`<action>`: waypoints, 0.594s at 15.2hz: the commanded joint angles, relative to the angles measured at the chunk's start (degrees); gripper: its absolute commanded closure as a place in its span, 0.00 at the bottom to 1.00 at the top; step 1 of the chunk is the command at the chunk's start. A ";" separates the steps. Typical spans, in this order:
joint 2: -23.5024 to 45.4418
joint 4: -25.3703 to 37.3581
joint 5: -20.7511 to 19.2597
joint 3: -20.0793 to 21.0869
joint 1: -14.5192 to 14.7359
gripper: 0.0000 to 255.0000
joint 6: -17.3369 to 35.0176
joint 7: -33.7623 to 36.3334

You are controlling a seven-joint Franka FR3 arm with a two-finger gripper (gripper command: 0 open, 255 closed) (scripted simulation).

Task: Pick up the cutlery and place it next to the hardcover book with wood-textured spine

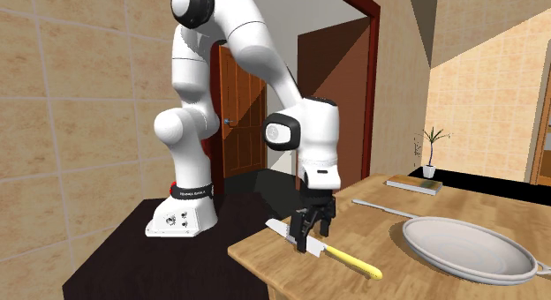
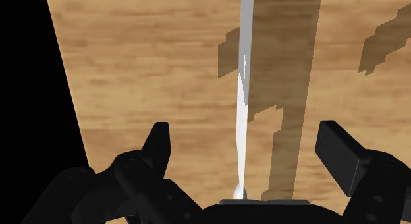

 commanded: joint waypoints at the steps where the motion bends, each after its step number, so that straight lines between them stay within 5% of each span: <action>1: 1.13 -0.07 0.87 0.18 -0.09 0.00 1.17 -0.68; 8: 1.13 -0.06 0.86 0.19 -0.10 0.00 1.16 -0.68; 9: 1.13 -0.06 0.86 0.19 -0.10 1.00 1.16 -0.68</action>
